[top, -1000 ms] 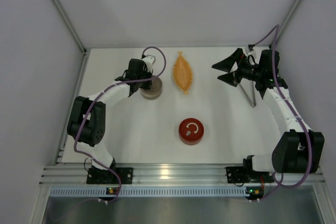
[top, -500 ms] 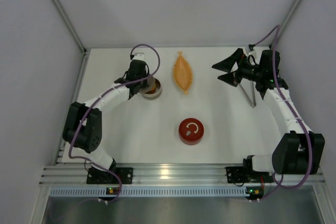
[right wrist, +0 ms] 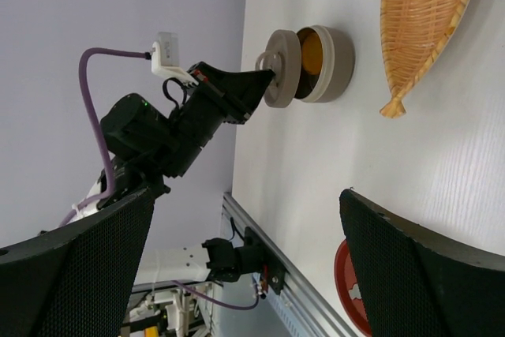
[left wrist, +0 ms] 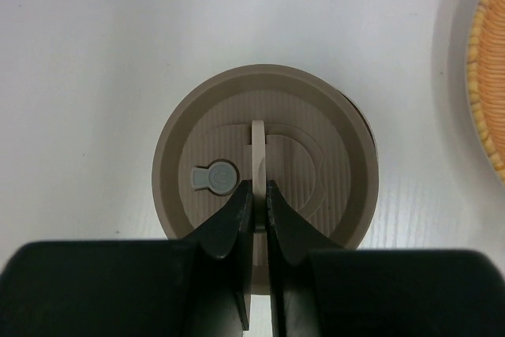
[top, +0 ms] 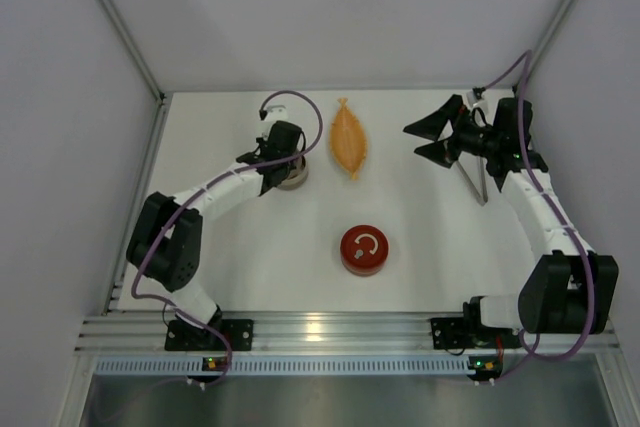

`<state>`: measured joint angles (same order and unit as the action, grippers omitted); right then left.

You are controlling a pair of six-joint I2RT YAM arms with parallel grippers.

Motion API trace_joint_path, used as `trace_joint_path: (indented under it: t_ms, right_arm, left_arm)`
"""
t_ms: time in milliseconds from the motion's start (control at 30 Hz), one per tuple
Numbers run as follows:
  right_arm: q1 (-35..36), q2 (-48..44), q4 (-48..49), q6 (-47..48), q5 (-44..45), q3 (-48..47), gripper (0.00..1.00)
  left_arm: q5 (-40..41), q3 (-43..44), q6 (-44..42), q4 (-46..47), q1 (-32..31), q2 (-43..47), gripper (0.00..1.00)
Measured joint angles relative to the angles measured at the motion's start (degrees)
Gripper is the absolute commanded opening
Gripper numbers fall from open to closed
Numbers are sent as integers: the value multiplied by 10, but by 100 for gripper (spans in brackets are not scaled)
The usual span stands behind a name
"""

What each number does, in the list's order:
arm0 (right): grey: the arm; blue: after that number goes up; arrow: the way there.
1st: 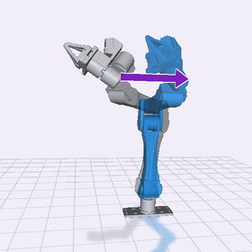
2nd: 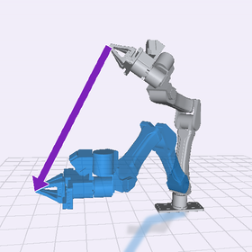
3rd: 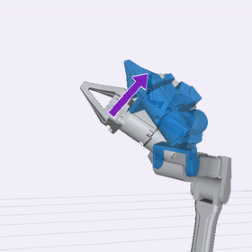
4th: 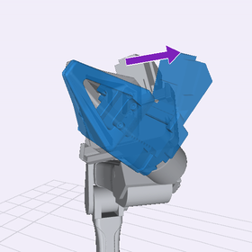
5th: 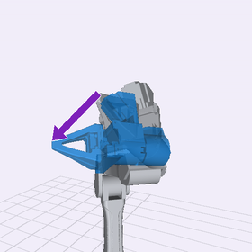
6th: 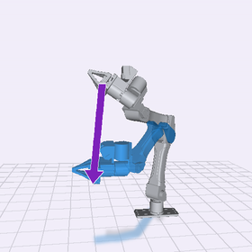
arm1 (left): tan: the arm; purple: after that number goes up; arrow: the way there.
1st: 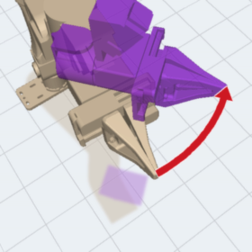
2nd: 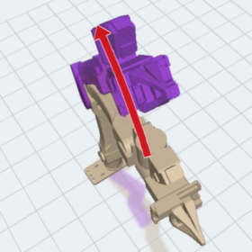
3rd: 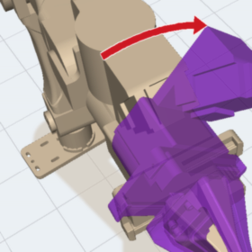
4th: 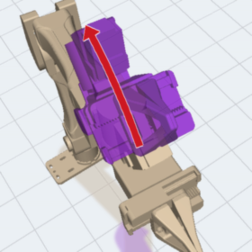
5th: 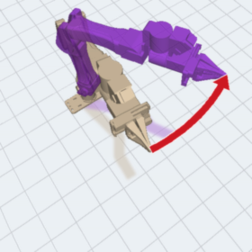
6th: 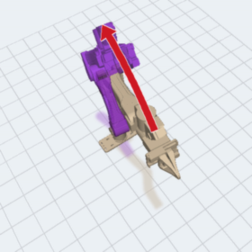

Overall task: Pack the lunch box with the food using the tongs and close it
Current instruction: Move the packing box to the center of the board.

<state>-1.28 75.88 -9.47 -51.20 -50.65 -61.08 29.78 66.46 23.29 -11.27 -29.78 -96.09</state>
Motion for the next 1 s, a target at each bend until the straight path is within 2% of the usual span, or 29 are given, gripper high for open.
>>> trace_joint_path:
  t_ms: [300,1000]
  right_arm:
    - [0,-9,5,-4,0,14,99]
    - [0,-10,5,-5,13,15,99]
  left_arm:
    - [39,49,20,-22,-1,-54,0]
    - [49,56,33,-26,-27,-77,0]
